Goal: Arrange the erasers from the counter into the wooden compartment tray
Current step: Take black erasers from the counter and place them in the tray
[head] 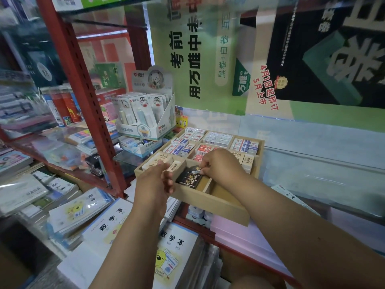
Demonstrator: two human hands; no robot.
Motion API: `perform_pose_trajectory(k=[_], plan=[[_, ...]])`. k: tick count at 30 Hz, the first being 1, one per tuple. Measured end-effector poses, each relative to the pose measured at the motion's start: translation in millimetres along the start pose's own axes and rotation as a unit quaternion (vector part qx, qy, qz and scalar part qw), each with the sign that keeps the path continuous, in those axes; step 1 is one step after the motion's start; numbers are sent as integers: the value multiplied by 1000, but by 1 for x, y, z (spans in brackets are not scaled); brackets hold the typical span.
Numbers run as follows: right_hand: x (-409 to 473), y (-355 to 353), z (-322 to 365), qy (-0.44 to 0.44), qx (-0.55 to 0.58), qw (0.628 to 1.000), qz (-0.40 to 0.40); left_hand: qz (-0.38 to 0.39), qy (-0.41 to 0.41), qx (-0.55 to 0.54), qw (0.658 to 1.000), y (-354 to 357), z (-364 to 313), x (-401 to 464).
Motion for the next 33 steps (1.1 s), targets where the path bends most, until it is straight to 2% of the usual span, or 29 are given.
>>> perform_pose_trajectory(k=[5, 12, 20, 23, 26, 29, 33], plan=[[19, 19, 2, -27, -60, 998, 18, 2, 4, -6, 1000, -1, 3, -2], [24, 23, -1, 1, -51, 998, 27, 7, 12, 21, 1000, 0, 0, -6], [-29, -25, -14, -10, 112, 984, -140, 92, 26, 41, 995, 43, 6, -33], [-66, -53, -47, 30, 111, 975, -190, 149, 6, 36, 988, 79, 16, -53], [-110, -87, -97, 73, 59, 969, -229, 213, -26, 34, 976, 121, 36, -78], [-152, -129, -152, 174, -7, 948, -267, 270, -70, 39, 960, 159, 61, -104], [-192, -187, -214, 297, -125, 901, -289, 314, -116, 61, 940, 196, 88, -129]])
Point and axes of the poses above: each hand's wrist, its own x-axis towards the middle knuckle, its own y-axis out of the palm, z = x × y, the point moved 4 cm from there along x, towards the middle knuckle, and after that the axes turned 11 degrees about x, right-handed, at the moved point
